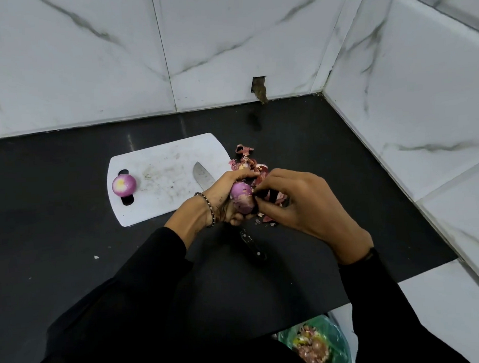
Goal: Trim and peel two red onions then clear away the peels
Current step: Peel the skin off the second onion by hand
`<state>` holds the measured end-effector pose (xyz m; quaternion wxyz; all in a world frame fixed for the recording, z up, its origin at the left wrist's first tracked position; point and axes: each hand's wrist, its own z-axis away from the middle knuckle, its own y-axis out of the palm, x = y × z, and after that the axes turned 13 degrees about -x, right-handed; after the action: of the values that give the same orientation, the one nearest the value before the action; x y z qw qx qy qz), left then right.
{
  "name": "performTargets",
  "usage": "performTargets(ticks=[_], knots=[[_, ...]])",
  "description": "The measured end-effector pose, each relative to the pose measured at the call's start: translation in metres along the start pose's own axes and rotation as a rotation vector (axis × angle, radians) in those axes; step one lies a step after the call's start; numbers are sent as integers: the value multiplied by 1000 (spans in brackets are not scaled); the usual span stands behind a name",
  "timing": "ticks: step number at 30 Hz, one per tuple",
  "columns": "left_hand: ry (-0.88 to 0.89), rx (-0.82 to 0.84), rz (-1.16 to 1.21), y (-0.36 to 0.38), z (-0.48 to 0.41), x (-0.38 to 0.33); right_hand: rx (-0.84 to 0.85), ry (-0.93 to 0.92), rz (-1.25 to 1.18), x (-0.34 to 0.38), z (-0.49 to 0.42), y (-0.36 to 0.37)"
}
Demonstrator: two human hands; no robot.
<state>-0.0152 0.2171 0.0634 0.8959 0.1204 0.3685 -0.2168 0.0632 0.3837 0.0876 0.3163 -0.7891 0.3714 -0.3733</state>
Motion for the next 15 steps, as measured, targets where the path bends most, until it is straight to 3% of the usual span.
performTargets(ticks=[6, 15], knots=[[-32, 12, 191, 3, -7, 8, 104, 124, 67, -2, -4, 16], [40, -33, 335, 1, -4, 10, 26, 390, -113, -7, 9, 17]])
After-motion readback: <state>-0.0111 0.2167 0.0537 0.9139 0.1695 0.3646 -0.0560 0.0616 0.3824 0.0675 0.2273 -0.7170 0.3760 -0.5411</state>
